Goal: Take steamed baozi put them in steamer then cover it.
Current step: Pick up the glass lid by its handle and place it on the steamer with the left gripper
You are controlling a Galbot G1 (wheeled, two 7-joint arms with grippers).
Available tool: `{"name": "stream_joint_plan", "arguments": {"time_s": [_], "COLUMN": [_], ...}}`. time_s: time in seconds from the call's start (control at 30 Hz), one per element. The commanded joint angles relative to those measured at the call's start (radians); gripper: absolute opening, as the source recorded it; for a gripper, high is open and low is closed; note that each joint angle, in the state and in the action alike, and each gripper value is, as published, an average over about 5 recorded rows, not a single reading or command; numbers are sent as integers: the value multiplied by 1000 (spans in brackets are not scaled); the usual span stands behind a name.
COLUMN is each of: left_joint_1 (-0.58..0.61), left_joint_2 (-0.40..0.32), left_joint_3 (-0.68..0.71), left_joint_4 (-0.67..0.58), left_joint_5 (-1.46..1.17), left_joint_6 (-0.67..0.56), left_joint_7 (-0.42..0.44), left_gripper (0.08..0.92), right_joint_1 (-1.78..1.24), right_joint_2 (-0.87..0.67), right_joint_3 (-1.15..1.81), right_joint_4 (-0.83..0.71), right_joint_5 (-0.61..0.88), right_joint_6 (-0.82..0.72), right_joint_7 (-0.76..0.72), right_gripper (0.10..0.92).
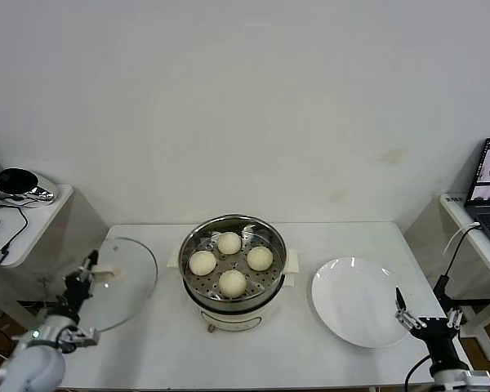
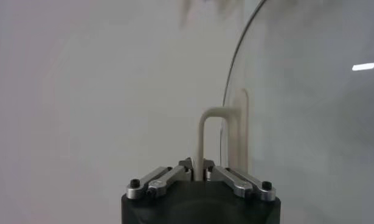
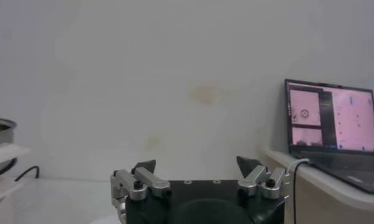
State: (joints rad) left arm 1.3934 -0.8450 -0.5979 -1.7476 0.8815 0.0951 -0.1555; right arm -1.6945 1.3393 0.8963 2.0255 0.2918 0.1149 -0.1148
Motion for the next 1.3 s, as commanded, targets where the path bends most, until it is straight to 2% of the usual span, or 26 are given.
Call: {"name": "stream_joint_plan", "arguments": {"time_s": [0.03, 0.27, 0.53, 0.67, 0.8, 0.93, 1.3], "left_joint_1": [-24, -119, -374, -490, -574, -625, -654], "left_joint_2": [160, 190, 145, 81, -39, -109, -167], "left_joint_3": [-60, 126, 464, 611, 726, 793, 850], "left_joint_4": [-258, -392, -388, -354, -301, -267, -165], "left_joint_5": [-202, -250, -229, -199, -105, -44, 93], "left_joint_6": [146, 280, 416, 467, 496, 518, 487], "left_joint_7": [176, 221, 243, 270, 308, 344, 359], "left_gripper": [154, 154, 154, 154, 154, 154, 154], "right_joint_1": [-9, -3, 22, 42, 52, 55, 49], "right_joint_2": [6, 33, 82, 108, 124, 132, 143], "right_joint_3": [-28, -53, -77, -89, -95, -101, -108], "right_joint_4": [12, 15, 8, 2, -5, -8, -17], "right_joint_5": [-25, -92, -205, -252, -269, -280, -294], "right_joint_6": [7, 21, 25, 23, 25, 27, 40], "right_joint_7": [-1, 5, 18, 27, 33, 35, 36], "right_gripper": [823, 823, 823, 823, 823, 823, 823]}}
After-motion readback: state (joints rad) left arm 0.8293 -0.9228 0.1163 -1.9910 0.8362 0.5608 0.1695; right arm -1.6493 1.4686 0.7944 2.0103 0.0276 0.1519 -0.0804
